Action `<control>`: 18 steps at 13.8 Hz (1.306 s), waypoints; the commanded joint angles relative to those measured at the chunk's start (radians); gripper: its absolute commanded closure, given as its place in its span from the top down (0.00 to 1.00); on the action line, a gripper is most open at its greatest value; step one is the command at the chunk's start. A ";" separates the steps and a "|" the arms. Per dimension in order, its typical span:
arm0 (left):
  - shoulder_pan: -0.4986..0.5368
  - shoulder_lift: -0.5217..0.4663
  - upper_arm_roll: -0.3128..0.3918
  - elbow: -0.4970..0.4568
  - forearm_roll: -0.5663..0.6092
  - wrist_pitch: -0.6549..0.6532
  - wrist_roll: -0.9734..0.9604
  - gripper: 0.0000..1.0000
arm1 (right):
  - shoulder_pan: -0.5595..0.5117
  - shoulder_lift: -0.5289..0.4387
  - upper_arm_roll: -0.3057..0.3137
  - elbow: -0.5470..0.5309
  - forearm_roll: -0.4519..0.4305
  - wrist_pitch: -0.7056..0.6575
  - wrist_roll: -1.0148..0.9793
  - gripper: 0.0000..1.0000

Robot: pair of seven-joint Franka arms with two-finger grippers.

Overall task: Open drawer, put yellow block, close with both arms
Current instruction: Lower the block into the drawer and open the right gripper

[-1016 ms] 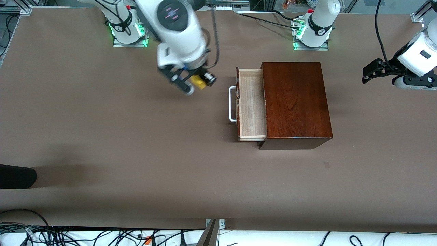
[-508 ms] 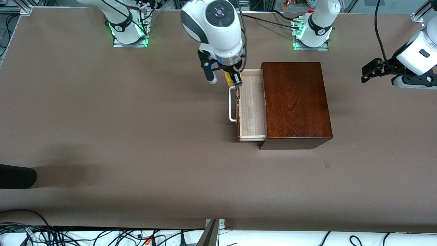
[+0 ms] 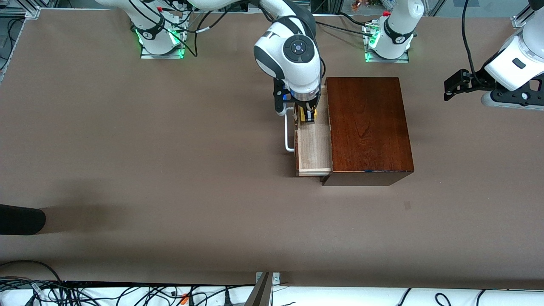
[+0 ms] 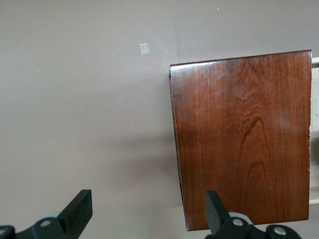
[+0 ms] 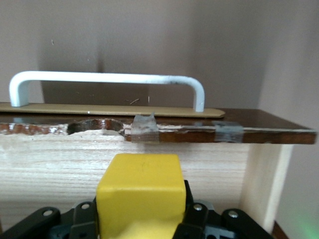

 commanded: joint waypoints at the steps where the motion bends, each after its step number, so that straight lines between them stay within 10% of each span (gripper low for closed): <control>1: -0.001 0.011 0.005 0.033 -0.009 -0.033 0.020 1.00 | 0.016 0.052 -0.012 0.043 0.000 0.038 0.045 0.00; 5: -0.001 0.012 0.003 0.034 -0.009 -0.033 0.020 1.00 | 0.027 0.090 -0.014 0.043 0.000 0.069 0.068 0.00; 8: -0.002 0.012 0.003 0.034 -0.009 -0.033 0.018 1.00 | 0.027 0.098 -0.014 0.040 0.000 0.069 0.068 1.00; 18: -0.001 0.009 0.003 0.034 -0.020 -0.058 0.021 1.00 | -0.132 -0.115 -0.008 0.103 0.094 -0.240 -0.092 1.00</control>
